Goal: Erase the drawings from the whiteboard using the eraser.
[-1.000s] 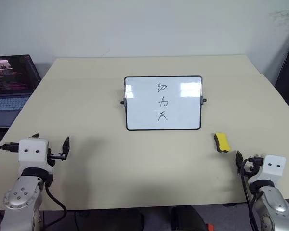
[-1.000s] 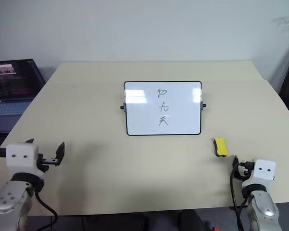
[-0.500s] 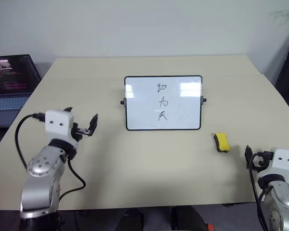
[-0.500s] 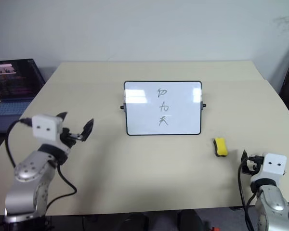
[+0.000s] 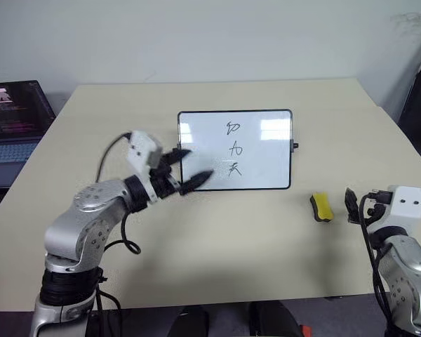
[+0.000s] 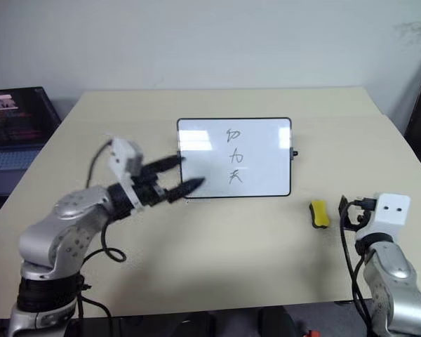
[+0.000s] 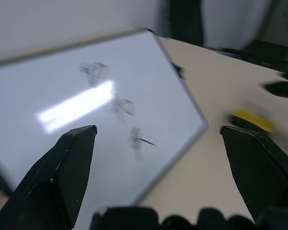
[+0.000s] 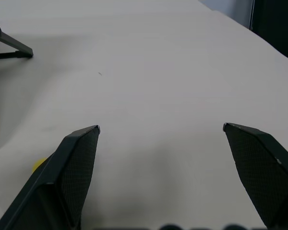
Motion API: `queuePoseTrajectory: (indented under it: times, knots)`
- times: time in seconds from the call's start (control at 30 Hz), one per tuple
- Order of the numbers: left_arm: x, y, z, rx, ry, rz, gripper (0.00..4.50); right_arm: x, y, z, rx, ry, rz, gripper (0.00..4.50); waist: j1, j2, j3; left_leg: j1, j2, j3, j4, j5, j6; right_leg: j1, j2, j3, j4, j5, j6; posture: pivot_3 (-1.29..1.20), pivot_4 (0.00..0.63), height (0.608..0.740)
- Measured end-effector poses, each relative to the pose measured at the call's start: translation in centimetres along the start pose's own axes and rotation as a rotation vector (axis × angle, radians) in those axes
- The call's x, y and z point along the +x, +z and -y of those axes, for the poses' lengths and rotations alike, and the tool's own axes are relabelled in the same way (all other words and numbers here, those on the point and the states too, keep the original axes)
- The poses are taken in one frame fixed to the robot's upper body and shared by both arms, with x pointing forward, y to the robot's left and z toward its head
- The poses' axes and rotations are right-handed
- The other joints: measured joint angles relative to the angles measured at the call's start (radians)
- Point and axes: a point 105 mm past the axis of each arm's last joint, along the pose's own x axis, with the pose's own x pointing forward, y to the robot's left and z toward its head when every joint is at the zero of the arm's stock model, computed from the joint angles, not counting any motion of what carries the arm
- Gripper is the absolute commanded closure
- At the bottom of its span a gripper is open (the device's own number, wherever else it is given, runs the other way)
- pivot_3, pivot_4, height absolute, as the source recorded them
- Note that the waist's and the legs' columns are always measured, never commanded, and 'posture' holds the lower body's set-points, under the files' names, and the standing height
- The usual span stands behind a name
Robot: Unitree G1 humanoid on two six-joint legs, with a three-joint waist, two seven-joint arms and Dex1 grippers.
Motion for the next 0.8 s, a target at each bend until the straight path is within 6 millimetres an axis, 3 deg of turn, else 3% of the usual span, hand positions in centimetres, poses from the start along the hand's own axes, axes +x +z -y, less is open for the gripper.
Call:
queuePoseTrajectory:
  times: [0.23, 0.43, 0.63, 0.8]
  knots:
    - [-0.2, -0.5, 3.3, -0.013, -0.327, -0.107, 0.00, -0.2, -0.3, -0.6, 0.008, 0.023, -0.072, 0.01, -0.002, 0.000, 0.000, 0.000, 0.000, 0.001, 0.000, 0.000, 0.001, -0.001, 0.003, 0.000, 0.000, 0.000, 0.000, 0.00, 0.150, 0.740]
    - [-1.5, -2.5, 3.2, -0.022, -0.456, -0.220, 0.00, -0.4, 0.0, -1.8, 0.026, 0.060, -0.148, 0.01, -0.001, 0.001, 0.000, 0.000, 0.002, 0.002, 0.000, -0.002, 0.003, -0.003, 0.006, 0.001, 0.001, 0.000, -0.002, 0.00, 0.150, 0.740]
    - [-1.8, -5.5, 1.8, 0.036, -0.455, -0.289, 0.00, -0.1, 0.1, -3.3, 0.017, 0.121, -0.229, 0.01, -0.001, 0.001, 0.001, -0.003, 0.002, 0.003, 0.000, -0.002, 0.004, -0.006, 0.006, 0.002, 0.001, 0.000, -0.002, 0.00, 0.150, 0.740]
    - [-1.6, -5.6, 1.9, 0.076, -0.465, -0.272, 0.00, 0.1, 0.4, -4.0, 0.019, 0.155, -0.280, 0.01, -0.001, 0.001, 0.000, -0.012, 0.002, 0.002, 0.001, -0.002, 0.003, -0.017, 0.002, 0.002, 0.005, 0.001, -0.003, 0.00, 0.150, 0.740]
